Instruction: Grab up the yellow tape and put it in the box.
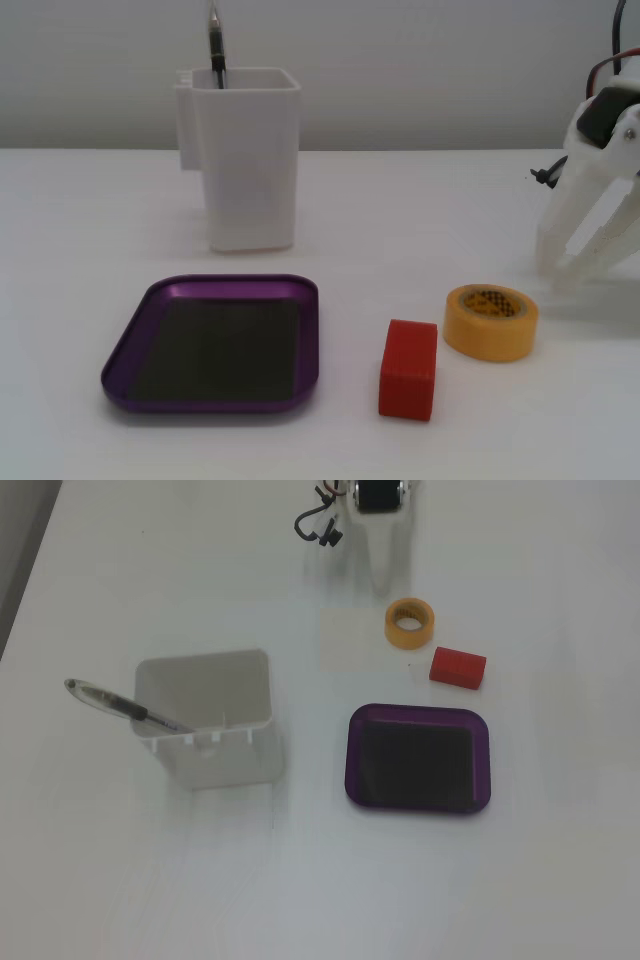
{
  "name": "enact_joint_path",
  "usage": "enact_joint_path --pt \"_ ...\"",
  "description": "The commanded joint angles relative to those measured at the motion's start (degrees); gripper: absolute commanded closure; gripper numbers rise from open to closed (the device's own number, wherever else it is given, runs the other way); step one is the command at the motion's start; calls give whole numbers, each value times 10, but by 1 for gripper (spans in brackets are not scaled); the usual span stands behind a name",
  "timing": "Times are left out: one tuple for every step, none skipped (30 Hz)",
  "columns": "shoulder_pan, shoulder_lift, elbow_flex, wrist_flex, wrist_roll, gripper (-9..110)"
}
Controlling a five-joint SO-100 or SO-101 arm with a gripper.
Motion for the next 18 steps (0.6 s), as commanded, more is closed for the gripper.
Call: enact_joint_path --pt "4 24 -46 -5 -17 102" --pt "4 24 -57 -5 -40 102" --pt "4 23 -68 -5 -69 102" --pt "4 23 -76 -5 -103 102" --pt "4 23 -83 -4 -134 102" --pt "4 22 -90 -2 -152 102" --pt "4 22 -94 1 -163 102" --pt "5 21 -98 1 -167 102" --pt "5 21 -98 2 -168 102" --pt "5 19 -97 2 -168 102" --pt "5 11 -97 3 -169 102" --pt "5 -4 -97 3 -169 101" --pt "5 -25 -99 1 -169 99" --pt "6 -52 -109 -1 -169 98" --pt "11 -82 -125 -4 -169 97" --pt "21 -118 -142 -5 -169 96" --pt "28 -156 -163 -5 -169 96" --pt "30 -197 -188 -5 -172 96"
